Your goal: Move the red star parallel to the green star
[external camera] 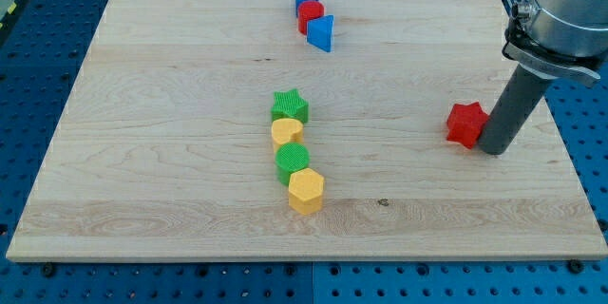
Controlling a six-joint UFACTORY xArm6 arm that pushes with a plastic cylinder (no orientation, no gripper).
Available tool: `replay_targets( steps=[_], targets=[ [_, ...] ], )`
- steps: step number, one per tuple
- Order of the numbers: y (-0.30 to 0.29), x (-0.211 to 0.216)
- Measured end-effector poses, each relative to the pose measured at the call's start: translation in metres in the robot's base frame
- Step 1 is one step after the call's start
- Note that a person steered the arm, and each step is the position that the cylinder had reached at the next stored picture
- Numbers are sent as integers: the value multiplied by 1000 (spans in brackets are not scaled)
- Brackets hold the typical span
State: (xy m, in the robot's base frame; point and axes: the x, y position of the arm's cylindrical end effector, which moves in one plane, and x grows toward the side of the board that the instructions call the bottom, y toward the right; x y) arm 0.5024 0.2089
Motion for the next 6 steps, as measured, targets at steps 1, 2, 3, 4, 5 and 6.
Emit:
replay_targets(
  steps=[1, 2, 3, 4, 5, 6],
  targets=[
    [-7, 0],
    [-8, 0],
    [-10, 0],
    [-24, 0],
    [-28, -17],
    [-27, -25]
  ],
)
